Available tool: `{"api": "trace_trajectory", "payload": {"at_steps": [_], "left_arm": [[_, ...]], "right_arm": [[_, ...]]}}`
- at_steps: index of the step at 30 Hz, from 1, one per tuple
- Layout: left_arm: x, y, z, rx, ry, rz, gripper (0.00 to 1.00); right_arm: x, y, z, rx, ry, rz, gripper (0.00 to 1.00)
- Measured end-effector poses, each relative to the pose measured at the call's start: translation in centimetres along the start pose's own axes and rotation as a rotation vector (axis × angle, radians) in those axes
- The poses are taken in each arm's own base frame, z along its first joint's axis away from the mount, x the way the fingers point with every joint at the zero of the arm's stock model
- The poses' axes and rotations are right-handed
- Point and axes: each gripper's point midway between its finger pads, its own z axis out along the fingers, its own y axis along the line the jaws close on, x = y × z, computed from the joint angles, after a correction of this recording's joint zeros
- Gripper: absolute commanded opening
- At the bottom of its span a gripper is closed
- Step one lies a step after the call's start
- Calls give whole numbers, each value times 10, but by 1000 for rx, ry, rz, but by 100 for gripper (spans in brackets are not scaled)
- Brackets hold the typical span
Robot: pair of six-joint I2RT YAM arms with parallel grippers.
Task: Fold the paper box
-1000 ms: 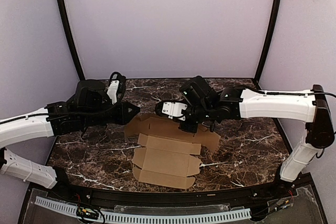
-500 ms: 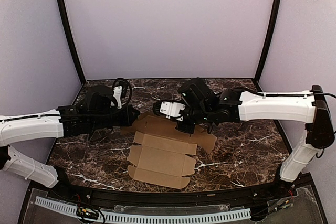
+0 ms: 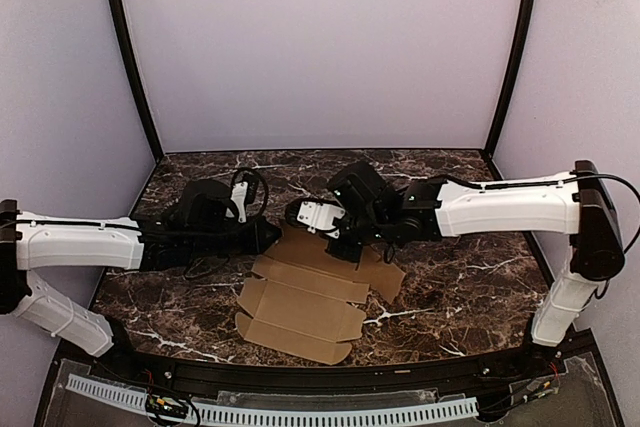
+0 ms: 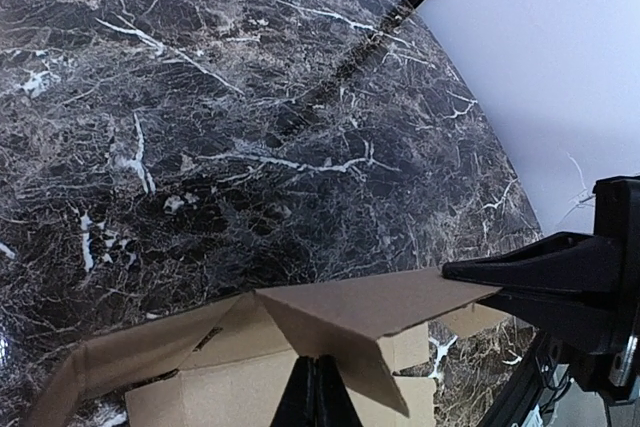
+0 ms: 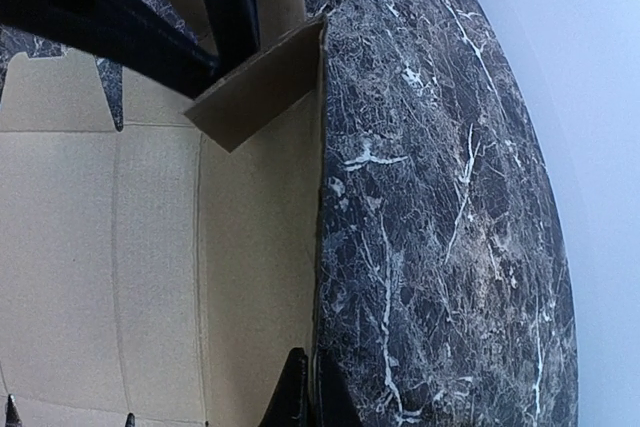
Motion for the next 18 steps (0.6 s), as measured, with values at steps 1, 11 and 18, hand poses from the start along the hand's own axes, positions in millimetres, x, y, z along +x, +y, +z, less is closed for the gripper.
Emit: {"api": "trace_trajectory", "payload": {"at_steps": [1,11,18], "left_arm": [[2,0,4,3,7,-2,1],[9,-1,19,32,17,-12,1],[3,2,-3,6,-1,-11,1]], "right_arm": [[0,0,0,0,-1,6,0],[-1,3,5,12,-20,48,0],[17,8,10,24,24,39,0]]}}
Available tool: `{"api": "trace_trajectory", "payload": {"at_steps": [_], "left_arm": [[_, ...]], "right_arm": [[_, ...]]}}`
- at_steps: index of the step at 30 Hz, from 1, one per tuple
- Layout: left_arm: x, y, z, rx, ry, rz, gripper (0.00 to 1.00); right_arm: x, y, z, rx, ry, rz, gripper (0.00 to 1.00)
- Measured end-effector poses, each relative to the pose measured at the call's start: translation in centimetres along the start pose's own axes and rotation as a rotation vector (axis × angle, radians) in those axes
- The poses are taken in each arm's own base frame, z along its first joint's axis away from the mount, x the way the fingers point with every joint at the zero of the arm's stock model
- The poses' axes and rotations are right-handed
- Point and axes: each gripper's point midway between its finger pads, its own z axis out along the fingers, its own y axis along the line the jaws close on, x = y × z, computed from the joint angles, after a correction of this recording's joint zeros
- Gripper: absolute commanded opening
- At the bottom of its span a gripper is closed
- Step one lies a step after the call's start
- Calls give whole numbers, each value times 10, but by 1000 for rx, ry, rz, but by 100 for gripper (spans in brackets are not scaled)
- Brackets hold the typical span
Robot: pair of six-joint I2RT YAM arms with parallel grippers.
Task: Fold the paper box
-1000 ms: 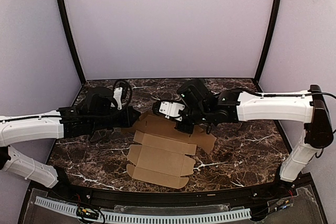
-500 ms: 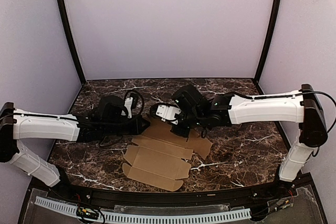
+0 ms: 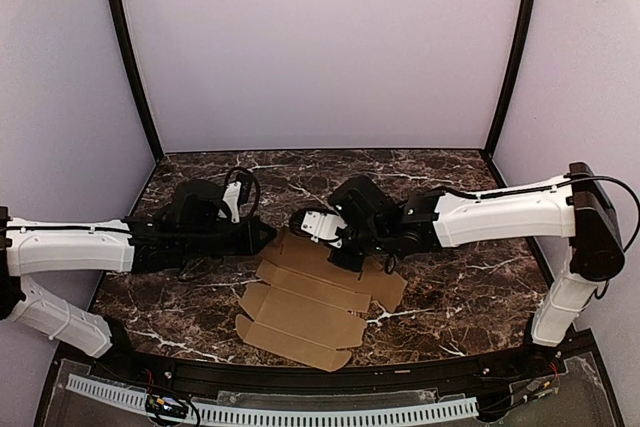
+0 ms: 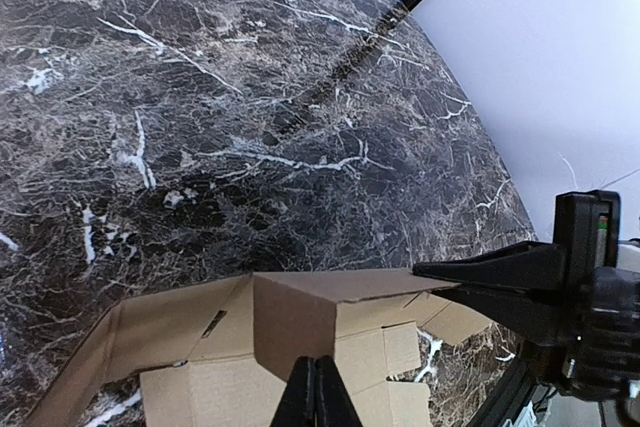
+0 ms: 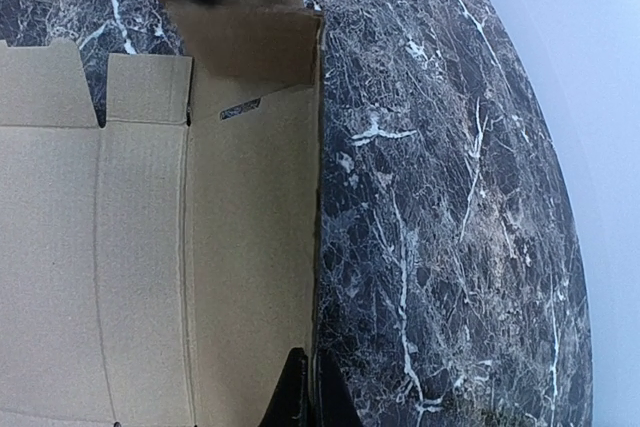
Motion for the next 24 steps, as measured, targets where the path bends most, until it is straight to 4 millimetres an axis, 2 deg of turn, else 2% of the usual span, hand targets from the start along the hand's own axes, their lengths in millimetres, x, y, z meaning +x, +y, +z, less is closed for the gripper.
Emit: {"api": "trace_trajectory", "payload": {"at_steps": [5,8,14,18,24], "left_arm": [[-8,8,-26,-55,-33,2,2],[2,23,-33,-106,-15,1,2],[36,51,-31,-180,65,-18,3],[48,58,-28,-196,96,-34,3],[59,67,-23,-227,130,-47,2]], "right_arm": [[8,3,3,2,15,-4,0],[11,5,4,0,18,-5,0],[15,8,8,4,8,0,0],[19,10,9,3,8,4,0],[14,12,6,4,-13,5,0]]}}
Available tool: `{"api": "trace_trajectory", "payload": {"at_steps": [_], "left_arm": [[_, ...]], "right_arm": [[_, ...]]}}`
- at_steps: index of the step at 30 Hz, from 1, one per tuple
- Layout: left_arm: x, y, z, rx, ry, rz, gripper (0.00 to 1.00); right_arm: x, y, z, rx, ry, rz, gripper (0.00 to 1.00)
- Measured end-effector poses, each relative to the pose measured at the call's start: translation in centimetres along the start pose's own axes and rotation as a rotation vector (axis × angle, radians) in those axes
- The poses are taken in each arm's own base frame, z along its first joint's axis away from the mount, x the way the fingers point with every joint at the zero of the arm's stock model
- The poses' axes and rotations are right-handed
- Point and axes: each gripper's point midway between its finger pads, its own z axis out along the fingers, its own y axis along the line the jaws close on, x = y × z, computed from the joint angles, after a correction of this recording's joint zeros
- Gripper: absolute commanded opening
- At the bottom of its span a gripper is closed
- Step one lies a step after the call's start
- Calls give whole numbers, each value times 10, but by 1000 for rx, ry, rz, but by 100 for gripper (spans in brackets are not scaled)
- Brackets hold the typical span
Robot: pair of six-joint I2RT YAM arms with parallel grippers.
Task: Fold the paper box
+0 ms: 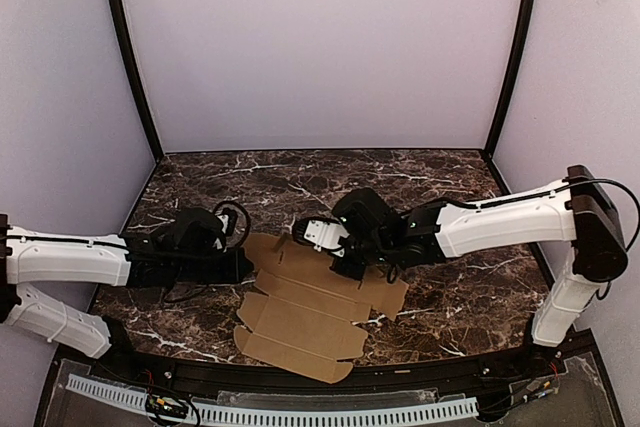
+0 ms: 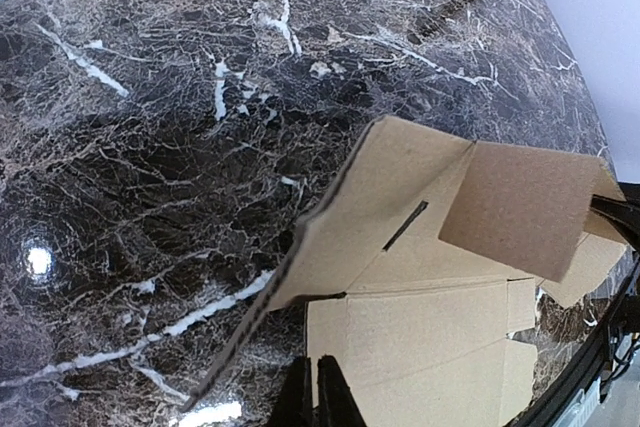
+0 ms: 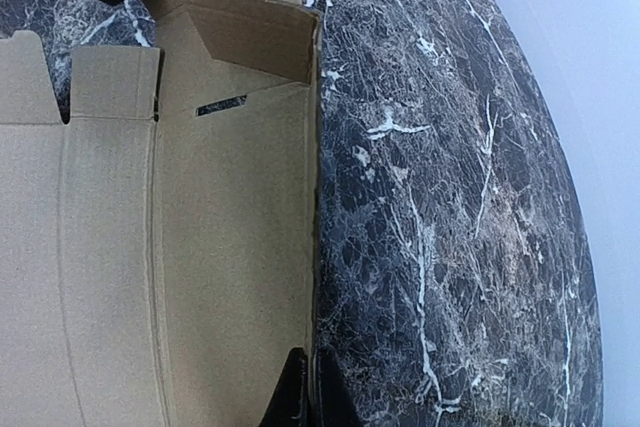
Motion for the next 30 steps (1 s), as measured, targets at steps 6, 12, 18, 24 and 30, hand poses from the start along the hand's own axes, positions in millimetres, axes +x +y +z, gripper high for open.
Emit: {"api": "trace_trajectory", "payload": {"at_steps": [6,12,18,24,30], "left_arm": [[7,7,9,-31,25,-4,1],[11,13,14,-62,34,0,1],[17,18,20,-81,57,3,1],[22,12,23,-51,83,0,1],[17,-20,22,108,89,-19,1]], "right_arm": [[-8,2,-4,2,-25,11,0],[-11,3,-6,3,-36,12,0],[-12,5,-7,1,-37,10,0],[-12,5,-7,6,-35,12,0],[-12,3,-7,16,-33,25,0]]}}
